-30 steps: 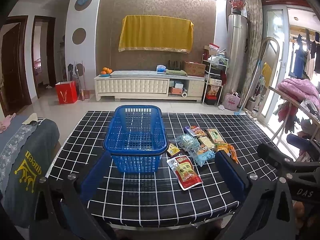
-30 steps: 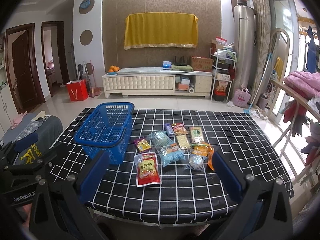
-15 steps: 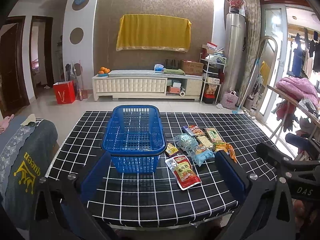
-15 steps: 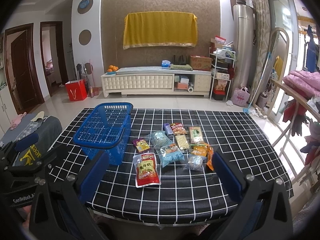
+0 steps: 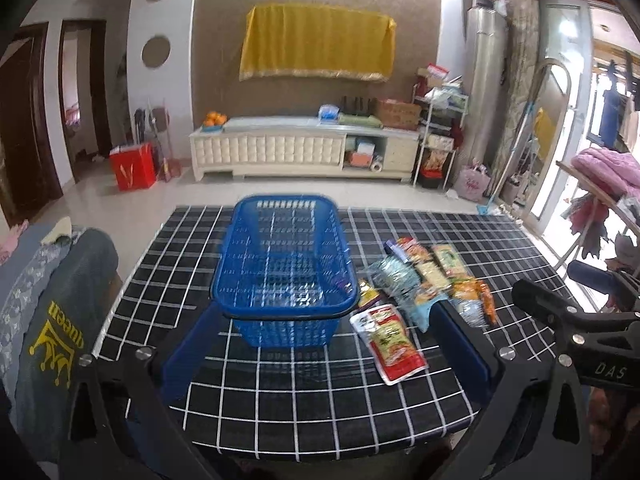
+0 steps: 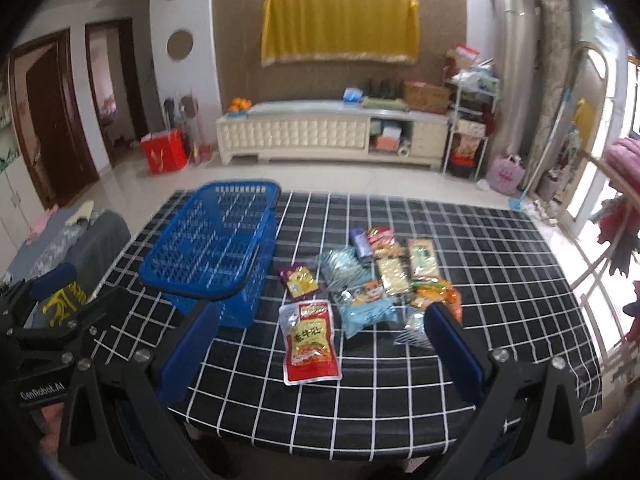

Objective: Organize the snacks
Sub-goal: 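Reach the right tool to the red-and-yellow pouch and close on it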

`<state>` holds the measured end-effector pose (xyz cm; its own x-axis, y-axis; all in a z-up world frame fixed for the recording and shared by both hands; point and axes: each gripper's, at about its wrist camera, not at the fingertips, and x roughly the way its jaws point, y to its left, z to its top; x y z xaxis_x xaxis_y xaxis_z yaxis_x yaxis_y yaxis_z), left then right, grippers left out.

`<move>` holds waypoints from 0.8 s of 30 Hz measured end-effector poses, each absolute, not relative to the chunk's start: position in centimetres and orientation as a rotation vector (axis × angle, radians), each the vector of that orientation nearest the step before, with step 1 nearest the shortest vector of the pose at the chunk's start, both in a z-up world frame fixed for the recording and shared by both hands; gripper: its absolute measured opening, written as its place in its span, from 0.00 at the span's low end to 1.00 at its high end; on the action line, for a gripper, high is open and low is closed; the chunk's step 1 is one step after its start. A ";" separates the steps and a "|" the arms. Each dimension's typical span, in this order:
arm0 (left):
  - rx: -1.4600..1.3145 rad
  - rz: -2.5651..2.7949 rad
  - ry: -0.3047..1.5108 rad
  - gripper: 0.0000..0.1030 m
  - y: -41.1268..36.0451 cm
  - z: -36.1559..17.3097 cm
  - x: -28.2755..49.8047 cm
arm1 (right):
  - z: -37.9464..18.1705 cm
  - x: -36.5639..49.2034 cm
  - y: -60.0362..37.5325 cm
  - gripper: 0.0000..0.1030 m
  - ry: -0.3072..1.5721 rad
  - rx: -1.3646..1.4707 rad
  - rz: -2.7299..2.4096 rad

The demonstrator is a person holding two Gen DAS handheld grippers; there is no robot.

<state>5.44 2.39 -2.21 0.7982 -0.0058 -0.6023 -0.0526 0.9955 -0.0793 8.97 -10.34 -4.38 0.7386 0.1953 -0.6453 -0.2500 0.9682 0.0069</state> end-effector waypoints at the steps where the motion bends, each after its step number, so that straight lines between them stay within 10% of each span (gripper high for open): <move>1: -0.106 0.027 0.667 1.00 2.8 -2.7 6.0 | -5.0 9.6 -10.0 1.00 0.716 -0.090 0.246; 24: -0.219 0.065 1.037 1.00 6.0 -18.7 13.6 | -22.3 19.6 -5.9 0.90 1.176 -0.154 0.302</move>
